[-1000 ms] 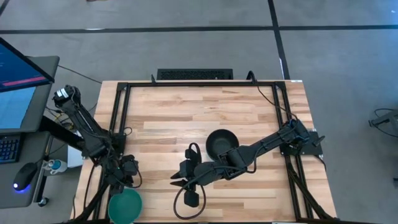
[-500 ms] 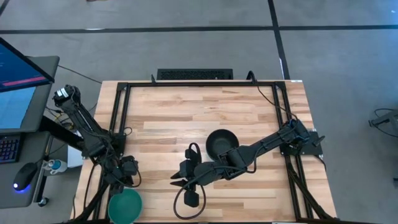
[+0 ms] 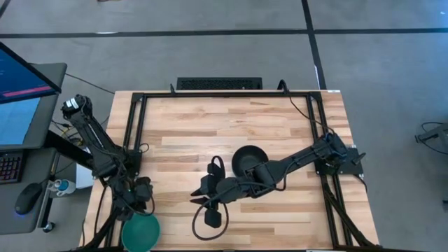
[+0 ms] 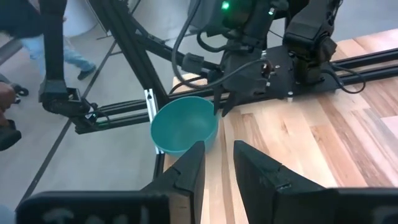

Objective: Nest bowls inside each other
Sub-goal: Stack the green bowl on top of the black bowl

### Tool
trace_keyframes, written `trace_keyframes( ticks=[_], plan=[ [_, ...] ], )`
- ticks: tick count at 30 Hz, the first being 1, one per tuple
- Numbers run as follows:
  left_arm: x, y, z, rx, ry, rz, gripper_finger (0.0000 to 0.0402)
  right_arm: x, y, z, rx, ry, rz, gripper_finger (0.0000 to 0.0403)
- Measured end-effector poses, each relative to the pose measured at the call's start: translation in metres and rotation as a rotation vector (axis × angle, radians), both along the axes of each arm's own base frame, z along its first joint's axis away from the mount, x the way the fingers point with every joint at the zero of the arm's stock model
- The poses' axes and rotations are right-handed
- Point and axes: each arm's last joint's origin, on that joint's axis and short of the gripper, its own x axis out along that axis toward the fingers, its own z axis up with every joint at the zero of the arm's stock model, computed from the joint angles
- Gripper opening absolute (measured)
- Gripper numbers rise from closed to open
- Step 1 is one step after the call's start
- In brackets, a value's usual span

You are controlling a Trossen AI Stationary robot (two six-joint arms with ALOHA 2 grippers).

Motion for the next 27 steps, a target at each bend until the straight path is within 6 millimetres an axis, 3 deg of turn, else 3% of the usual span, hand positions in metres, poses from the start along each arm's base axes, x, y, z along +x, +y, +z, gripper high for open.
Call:
trace_keyframes(
  ticks=[6,17,27],
  plan=[
    [-0.003,0.006,-0.005,0.079,0.031,-0.013,0.0061,0.003,-0.006,0.0,0.0,0.0,-0.015,0.0107],
    [0.0,0.0,-0.003,0.047,-0.016,-0.044,0.0061,0.003,-0.007,0.0,0.0,0.0,-0.015,0.0107],
    [0.008,-0.015,-0.024,0.101,0.054,-0.112,0.0061,0.003,-0.007,0.0,0.001,-0.001,-0.017,0.0107]
  ],
)
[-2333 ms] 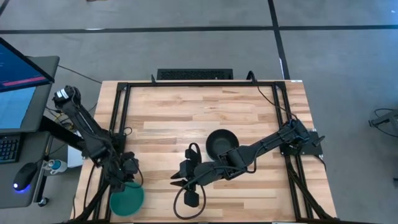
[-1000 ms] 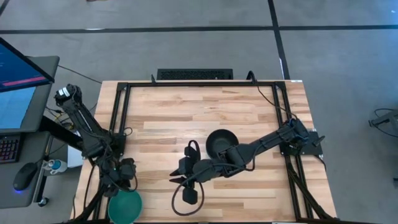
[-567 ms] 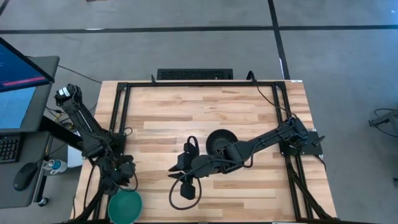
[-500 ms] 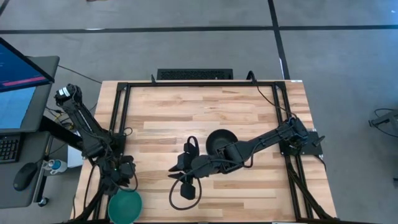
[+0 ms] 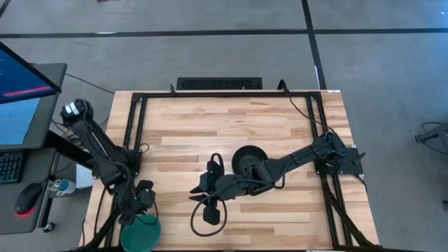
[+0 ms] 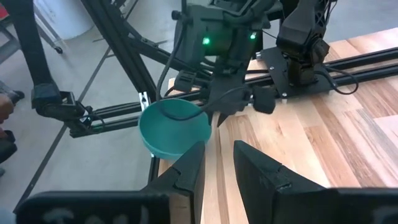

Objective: Nest bowls inside each other
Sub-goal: Stack the green bowl on top of the black bowl

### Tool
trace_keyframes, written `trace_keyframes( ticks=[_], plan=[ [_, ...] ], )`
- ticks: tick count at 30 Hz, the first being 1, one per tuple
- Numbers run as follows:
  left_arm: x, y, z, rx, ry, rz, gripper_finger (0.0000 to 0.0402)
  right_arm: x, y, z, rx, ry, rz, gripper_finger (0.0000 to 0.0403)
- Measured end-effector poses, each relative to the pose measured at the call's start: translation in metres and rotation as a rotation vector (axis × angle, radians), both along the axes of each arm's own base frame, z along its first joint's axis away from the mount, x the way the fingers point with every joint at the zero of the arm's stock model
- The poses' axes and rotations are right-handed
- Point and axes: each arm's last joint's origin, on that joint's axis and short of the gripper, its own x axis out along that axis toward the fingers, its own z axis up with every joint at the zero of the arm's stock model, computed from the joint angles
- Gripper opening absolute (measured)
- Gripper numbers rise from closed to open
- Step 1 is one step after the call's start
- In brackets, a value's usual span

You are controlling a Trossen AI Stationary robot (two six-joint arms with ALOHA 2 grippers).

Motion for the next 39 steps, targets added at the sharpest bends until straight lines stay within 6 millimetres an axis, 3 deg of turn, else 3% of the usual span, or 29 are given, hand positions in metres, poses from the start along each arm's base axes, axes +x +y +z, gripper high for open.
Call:
trace_keyframes(
  ticks=[15,28,39],
  plan=[
    [0.004,-0.007,0.012,-0.096,-0.024,0.009,0.0061,0.0,0.0,0.0,0.0,0.0,-0.001,0.0107],
    [0.006,-0.007,0.012,-0.066,-0.074,0.064,0.0061,0.0,0.0,-0.001,-0.003,0.007,-0.001,0.0107],
    [0.012,-0.016,-0.002,-0.068,-0.062,0.061,0.0061,0.0,0.0,-0.001,-0.003,0.007,-0.001,0.0107]
  ],
)
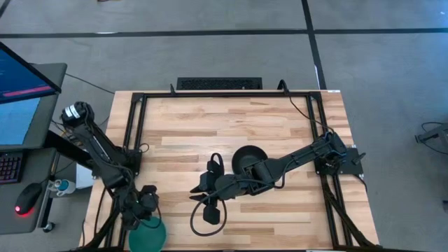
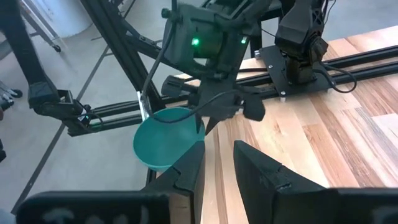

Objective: Nest bowls inside each other
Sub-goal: Stack the green bowl on top of the black bowl

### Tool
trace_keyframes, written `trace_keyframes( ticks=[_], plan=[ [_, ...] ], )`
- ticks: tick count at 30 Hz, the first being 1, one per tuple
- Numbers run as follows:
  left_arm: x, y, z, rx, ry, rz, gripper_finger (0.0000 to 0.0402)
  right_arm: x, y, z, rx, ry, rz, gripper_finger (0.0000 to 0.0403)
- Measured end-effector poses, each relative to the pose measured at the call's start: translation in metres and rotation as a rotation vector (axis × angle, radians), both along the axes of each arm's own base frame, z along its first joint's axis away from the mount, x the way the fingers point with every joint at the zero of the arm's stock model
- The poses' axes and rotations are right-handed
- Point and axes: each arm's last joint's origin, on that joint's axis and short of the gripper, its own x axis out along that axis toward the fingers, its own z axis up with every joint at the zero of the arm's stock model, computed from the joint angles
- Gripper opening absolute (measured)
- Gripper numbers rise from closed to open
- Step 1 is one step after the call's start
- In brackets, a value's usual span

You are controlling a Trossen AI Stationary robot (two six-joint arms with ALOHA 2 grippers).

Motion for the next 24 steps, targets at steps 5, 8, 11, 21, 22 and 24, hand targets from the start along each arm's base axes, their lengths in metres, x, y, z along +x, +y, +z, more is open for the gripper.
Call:
trace_keyframes(
  ticks=[5,8,11,21,22,24],
  plan=[
    [0.007,-0.011,-0.014,0.004,0.007,-0.006,0.0058,0.0,0.0,0.0,0.0,0.0,0.0,0.0107],
    [0.008,-0.014,-0.02,0.018,0.018,-0.033,0.0031,0.0,0.0,0.0,0.0,0.001,0.0,0.0107],
    [0.011,-0.017,-0.017,0.028,-0.011,-0.058,0.0008,0.0,0.0,-0.001,-0.002,0.005,0.0,0.0107],
    [0.02,0.002,0.036,0.151,-0.116,-0.021,0.0001,-0.003,-0.001,-0.006,-0.033,0.064,0.004,0.0107],
    [0.021,0.006,0.045,0.17,-0.128,-0.012,0.0001,-0.004,-0.001,-0.007,-0.04,0.079,0.004,0.0107],
    [0.024,0.016,0.061,0.21,-0.156,0.025,0.0001,-0.006,-0.001,-0.011,-0.062,0.113,-0.004,0.0107]
  ],
)
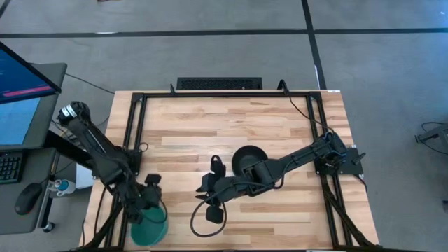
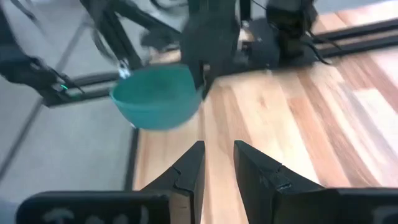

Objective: Nest bowls inside each other
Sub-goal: Stack the green bowl on top of the black bowl

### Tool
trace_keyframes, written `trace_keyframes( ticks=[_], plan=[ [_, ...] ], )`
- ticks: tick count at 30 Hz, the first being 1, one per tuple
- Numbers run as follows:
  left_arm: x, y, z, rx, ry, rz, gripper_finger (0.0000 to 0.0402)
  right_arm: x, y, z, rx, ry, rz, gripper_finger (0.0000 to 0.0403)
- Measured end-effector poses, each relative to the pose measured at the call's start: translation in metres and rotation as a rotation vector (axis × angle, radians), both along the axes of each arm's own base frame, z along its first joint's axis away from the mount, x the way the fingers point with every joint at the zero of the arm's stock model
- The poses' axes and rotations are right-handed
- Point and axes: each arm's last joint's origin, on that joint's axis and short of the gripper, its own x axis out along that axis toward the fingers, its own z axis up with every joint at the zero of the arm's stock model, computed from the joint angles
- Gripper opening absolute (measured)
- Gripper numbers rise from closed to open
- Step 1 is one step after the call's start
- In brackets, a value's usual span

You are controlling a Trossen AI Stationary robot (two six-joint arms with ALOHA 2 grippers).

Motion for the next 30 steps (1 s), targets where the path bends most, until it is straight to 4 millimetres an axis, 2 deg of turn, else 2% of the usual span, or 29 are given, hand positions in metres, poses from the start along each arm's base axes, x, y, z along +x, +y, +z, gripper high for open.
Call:
trace_keyframes(
  ticks=[4,8,13,18,22,24,30],
  plan=[
    [0.011,0.021,0.031,0.031,-0.077,0.093,0.0,-0.004,0.002,-0.004,-0.039,0.038,-0.015,0.0107],
    [0.026,0.037,0.052,0.054,-0.131,0.134,0.0,-0.011,0.009,-0.001,-0.049,0.045,0.005,0.0107],
    [0.044,0.051,0.072,0.068,-0.211,0.164,0.0,-0.034,0.017,0.019,-0.093,0.048,0.062,0.0107],
    [0.058,0.065,0.076,0.033,-0.247,0.216,0.0,-0.066,0.019,0.035,-0.187,0.102,0.036,0.0107],
    [0.074,0.069,0.073,0.013,-0.262,0.242,0.0,-0.096,0.013,0.063,-0.222,0.064,0.006,0.0107],
    [0.086,0.07,0.071,-0.002,-0.296,0.251,0.0,-0.11,0.008,0.07,-0.21,0.047,0.013,0.0107],
    [0.122,0.074,0.068,-0.062,-0.42,0.307,0.0,-0.16,-0.012,0.068,-0.131,0.029,0.006,0.0107]
  ],
)
